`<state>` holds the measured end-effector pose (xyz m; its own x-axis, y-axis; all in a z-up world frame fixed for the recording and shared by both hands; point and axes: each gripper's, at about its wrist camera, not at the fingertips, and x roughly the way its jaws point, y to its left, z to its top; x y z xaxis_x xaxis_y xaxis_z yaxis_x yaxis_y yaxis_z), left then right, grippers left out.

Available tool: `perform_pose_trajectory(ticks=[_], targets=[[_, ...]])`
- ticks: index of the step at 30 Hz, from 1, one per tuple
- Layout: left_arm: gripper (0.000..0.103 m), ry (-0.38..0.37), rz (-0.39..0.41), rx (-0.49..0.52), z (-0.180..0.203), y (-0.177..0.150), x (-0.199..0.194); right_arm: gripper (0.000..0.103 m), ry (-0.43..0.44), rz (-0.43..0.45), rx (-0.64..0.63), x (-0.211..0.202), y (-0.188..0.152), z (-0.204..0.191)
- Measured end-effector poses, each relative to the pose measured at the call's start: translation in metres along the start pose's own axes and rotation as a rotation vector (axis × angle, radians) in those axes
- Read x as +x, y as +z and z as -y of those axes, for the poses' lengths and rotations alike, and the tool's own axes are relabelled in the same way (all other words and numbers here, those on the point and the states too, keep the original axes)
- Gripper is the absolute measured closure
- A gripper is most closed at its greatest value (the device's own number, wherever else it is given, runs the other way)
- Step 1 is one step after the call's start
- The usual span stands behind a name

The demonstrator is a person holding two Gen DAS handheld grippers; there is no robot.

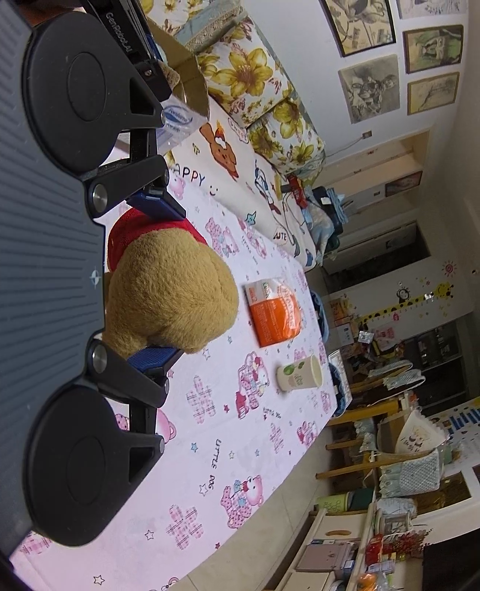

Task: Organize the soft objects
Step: 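Carry the brown ring and plush bear over to the cardboard box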

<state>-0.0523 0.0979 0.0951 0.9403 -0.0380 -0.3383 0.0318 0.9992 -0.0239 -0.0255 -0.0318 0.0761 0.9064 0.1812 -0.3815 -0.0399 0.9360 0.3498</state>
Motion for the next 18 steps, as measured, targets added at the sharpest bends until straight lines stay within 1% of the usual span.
perform_pose_trajectory(ticks=[6,12,18], targets=[[0.075,0.023,0.024,-0.008,-0.010,0.006,-0.008,0.015,0.028,0.024,-0.016,-0.005,0.003,-0.005],[0.075,0.052,0.045,-0.025,-0.023,0.009,-0.015,0.015,0.063,0.041,-0.058,-0.006,0.006,-0.018],[0.075,0.089,0.058,-0.063,-0.040,0.011,-0.018,0.015,0.102,0.046,-0.101,-0.004,0.008,-0.030]])
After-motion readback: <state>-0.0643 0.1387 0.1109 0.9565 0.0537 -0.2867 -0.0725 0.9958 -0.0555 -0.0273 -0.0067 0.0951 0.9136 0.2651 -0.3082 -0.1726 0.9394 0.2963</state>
